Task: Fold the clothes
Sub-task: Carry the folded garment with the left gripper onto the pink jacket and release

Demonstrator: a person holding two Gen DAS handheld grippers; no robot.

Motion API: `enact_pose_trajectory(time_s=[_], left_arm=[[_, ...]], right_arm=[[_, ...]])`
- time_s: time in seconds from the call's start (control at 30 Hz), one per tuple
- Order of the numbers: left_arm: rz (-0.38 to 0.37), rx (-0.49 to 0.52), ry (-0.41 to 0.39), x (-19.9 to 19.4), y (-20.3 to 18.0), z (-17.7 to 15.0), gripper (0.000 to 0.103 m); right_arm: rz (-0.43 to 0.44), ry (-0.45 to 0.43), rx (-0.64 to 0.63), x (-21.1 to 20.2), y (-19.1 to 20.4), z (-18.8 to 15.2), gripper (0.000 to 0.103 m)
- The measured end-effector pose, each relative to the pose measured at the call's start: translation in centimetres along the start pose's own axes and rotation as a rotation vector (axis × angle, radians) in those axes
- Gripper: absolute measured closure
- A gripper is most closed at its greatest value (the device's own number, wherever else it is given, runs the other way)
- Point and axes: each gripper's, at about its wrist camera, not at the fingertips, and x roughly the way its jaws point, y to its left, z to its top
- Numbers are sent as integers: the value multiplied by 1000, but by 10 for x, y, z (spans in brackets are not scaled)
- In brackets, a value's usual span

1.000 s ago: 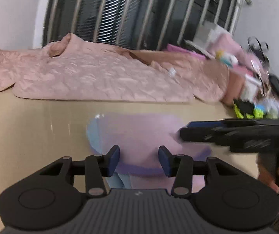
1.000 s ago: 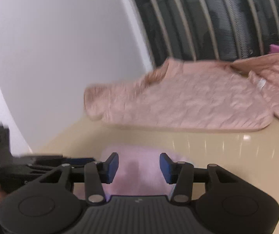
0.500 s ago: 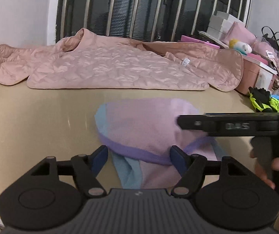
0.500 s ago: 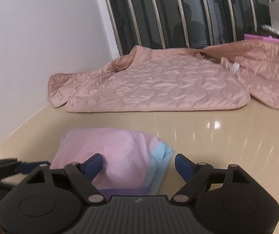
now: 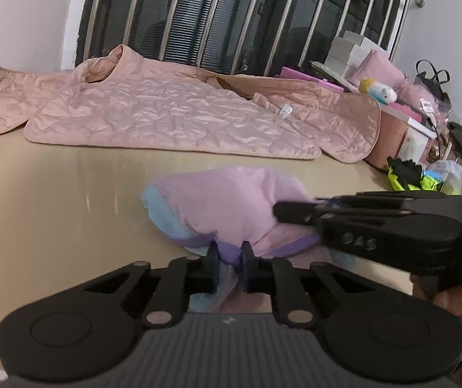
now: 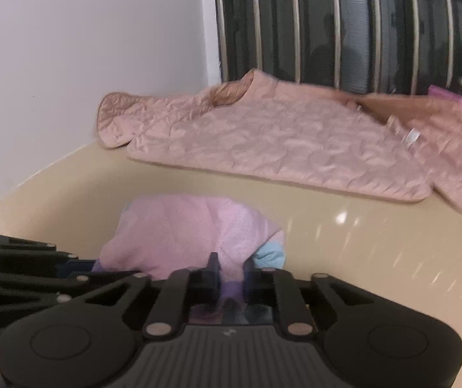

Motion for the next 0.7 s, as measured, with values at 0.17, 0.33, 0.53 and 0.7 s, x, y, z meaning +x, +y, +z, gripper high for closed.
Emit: enact_pose_trajectory(time_s=[0.17,0.33,0.53,0.7], left_arm=[[-26,93,-111,8,-15,50,92],[-109,116,-243,34,-22,126,92],[-117,148,-307,112,-32,210,92],[-104,106,-195,227,-16,253,90]], right_arm=[[-66,-109,-21,-13,-12,34,95],[-137,-230,-48,-20,-53,96,95],[-231,-310,-75,15,-126,177,95],[-271,-245,-15,117,-176,218,94]])
